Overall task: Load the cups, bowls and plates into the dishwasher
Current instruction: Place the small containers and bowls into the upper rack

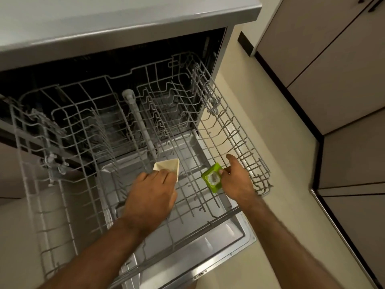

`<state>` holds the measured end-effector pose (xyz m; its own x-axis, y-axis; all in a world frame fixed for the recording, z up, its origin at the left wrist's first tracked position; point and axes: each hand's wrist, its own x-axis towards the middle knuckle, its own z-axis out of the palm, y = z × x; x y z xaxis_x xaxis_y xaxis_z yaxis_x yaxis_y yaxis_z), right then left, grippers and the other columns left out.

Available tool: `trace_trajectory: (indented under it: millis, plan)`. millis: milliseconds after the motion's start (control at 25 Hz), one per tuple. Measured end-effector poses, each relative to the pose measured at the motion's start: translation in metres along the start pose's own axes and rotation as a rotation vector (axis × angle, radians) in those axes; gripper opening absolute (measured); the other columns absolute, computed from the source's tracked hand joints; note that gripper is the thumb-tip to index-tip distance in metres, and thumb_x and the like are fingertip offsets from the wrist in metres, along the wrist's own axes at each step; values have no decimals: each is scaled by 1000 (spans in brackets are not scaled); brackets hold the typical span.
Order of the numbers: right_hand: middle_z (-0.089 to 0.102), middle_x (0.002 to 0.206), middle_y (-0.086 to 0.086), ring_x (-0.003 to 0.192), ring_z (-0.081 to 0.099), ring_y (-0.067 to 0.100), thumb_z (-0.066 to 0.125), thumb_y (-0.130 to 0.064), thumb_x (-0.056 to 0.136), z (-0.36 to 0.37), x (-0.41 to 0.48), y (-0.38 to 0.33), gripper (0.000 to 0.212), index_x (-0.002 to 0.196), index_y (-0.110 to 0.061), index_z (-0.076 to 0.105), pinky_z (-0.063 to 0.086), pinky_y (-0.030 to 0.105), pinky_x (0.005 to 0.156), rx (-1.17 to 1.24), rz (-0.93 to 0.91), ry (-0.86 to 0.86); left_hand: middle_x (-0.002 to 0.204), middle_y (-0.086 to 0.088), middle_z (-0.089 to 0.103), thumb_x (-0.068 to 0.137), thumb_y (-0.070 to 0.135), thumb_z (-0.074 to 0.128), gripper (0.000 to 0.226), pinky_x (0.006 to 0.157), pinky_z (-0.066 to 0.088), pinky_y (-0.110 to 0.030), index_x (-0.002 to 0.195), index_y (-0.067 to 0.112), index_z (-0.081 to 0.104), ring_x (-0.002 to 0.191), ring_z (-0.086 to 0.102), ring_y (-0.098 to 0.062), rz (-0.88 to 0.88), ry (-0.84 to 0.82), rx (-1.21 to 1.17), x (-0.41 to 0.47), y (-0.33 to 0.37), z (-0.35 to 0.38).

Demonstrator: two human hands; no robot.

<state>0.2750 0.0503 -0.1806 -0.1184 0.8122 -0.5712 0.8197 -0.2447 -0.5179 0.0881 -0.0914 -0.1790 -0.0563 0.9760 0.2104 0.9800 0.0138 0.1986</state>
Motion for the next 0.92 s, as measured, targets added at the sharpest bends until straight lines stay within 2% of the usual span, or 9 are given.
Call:
trace_trajectory:
  millis: [200,320,440,520,600,680,800,840,920]
  plan:
    - [60,131,10,115,60,27,61,-13,93,12,-16,-6,65,153,-17,33,54,43,95,-294,-205,179,86,-3,70,75,22,79,26,66,50,-36,96,15,64,71,67,-22,-16,-17,-44,4,1,-3]
    - [59,127,10,111,60,26,69,-12,87,13,-17,-6,76,152,-17,31,56,42,92,-332,-164,176,80,-2,68,74,19,82,26,63,50,-35,91,16,63,67,64,-20,-11,-13,-102,9,7,-6]
    - [62,114,8,101,60,24,72,-11,84,12,-17,-6,82,152,-17,28,57,41,85,-325,-133,144,76,3,64,76,17,80,25,63,39,-25,88,19,59,63,51,-12,-51,-28,-191,13,16,-8]
    - [62,117,8,103,60,24,73,-13,84,9,-18,-7,83,153,-17,27,58,41,85,-326,-116,127,74,7,58,80,17,76,24,61,33,-17,87,22,54,64,43,-8,-128,-46,-277,16,21,-10]
    - [58,130,10,115,58,26,75,-21,85,6,-22,-8,84,153,-17,26,56,41,92,-452,-134,146,76,11,56,87,19,68,20,52,30,-12,88,25,48,63,49,-9,-263,-112,-424,22,25,-13]
    - [51,144,8,128,50,23,70,-24,89,1,-30,-11,78,154,-17,27,47,35,103,-491,-255,217,79,7,58,92,20,64,16,51,44,-18,88,25,49,68,57,-10,-404,-183,-604,28,27,-14]
    - [47,148,-9,120,44,-13,60,-14,98,-10,-39,-19,61,153,-24,35,28,1,100,-179,-524,67,87,-3,64,94,16,59,13,56,52,-28,96,28,54,73,63,-18,-499,-273,-887,36,26,-14]
    - [49,147,-13,113,47,-19,59,-11,99,-12,-38,-20,59,152,-27,38,34,-1,94,-46,-542,-58,90,-6,66,94,17,58,14,63,57,-37,100,29,56,79,65,-23,-512,-305,-975,38,26,-15]
    - [60,133,-16,114,56,-7,59,-8,99,-12,-28,-14,57,150,-28,42,48,17,97,133,-541,-208,96,-5,68,89,22,58,18,77,59,-54,104,32,60,90,66,-30,-543,-343,-1098,42,26,-12]
